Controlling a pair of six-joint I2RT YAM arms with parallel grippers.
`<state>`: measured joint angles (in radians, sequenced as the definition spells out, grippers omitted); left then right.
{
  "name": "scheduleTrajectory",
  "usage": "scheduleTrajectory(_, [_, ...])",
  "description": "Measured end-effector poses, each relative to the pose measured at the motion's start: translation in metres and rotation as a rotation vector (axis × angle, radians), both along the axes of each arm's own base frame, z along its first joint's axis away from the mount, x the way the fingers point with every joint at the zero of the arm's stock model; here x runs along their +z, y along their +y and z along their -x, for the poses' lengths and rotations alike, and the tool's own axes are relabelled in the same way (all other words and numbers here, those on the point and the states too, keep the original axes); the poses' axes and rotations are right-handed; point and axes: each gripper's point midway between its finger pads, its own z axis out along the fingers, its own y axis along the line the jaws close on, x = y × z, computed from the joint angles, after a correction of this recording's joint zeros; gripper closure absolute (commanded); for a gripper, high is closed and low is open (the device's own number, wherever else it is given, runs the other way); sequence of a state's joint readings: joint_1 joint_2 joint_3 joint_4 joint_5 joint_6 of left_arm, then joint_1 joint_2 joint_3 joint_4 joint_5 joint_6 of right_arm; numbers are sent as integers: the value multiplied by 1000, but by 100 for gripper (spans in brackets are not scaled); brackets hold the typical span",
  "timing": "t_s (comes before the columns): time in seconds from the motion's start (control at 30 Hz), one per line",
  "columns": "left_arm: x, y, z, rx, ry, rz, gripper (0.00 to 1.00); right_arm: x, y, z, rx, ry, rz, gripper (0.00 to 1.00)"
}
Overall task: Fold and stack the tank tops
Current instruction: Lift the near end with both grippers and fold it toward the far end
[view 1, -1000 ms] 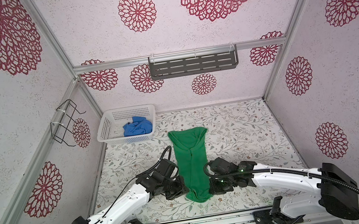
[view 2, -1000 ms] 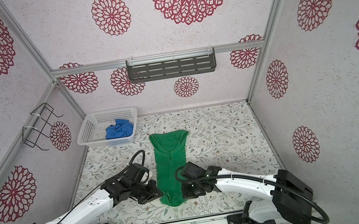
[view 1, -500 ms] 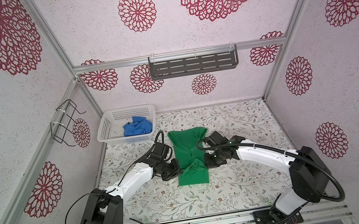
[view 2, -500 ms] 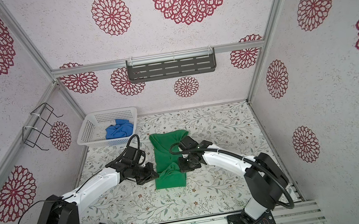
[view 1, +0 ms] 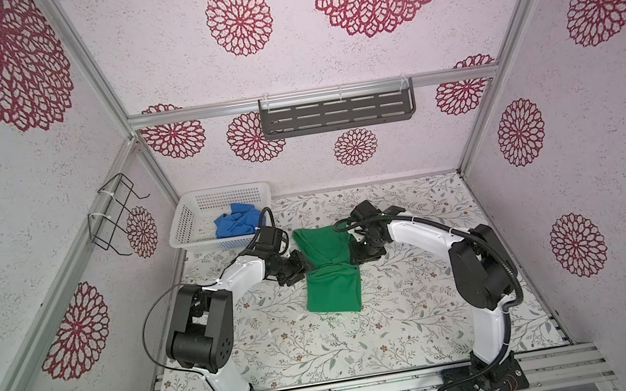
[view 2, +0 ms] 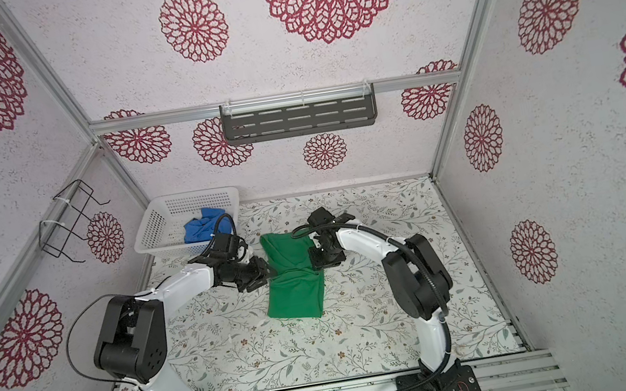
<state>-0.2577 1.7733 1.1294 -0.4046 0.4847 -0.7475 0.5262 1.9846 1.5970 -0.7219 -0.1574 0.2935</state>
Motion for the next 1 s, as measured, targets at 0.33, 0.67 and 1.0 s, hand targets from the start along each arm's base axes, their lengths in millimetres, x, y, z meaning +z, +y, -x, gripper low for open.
scheduleTrajectory(0.33, [30,-5,0,26,-113,51,45,31,-8,14,-23,-77,-74,61])
scheduleTrajectory(0.67, [-4,-64,33,-17,-59,120,46,-28,31,63,-31,77,-242,72])
scheduleTrajectory(1.0, [-40,-27,-6,121,-54,67,46,-53,18,14,-163,13,-209,70])
